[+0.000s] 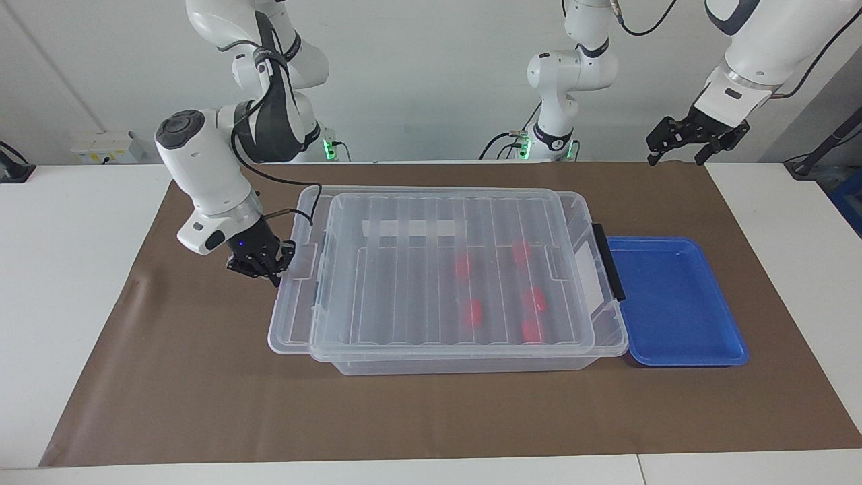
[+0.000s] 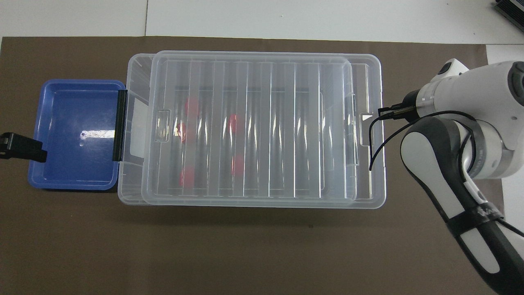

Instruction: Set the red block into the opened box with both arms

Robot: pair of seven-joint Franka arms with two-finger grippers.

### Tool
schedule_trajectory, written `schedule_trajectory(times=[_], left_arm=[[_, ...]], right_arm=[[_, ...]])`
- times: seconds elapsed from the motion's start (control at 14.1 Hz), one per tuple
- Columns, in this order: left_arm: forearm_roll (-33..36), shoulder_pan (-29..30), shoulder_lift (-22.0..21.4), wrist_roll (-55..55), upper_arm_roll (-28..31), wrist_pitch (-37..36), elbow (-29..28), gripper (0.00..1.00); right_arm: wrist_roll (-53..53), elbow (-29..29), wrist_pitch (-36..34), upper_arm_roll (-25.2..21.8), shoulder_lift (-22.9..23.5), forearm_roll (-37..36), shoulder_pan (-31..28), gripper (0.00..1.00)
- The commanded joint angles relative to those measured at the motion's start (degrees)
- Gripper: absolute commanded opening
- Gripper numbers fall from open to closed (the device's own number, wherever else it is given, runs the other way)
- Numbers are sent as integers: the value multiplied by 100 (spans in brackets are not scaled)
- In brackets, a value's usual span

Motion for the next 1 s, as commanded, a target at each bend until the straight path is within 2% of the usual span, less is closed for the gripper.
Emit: schedule_trajectory(times=[0.0, 0.92], left_arm=[[-53, 109, -163, 104, -49, 159, -201, 100], [-53, 109, -145, 113, -49, 194, -175, 100]], right_arm=[[64, -39, 57, 6, -17, 187, 72, 0], [64, -56, -4, 15, -34, 529, 230, 0]])
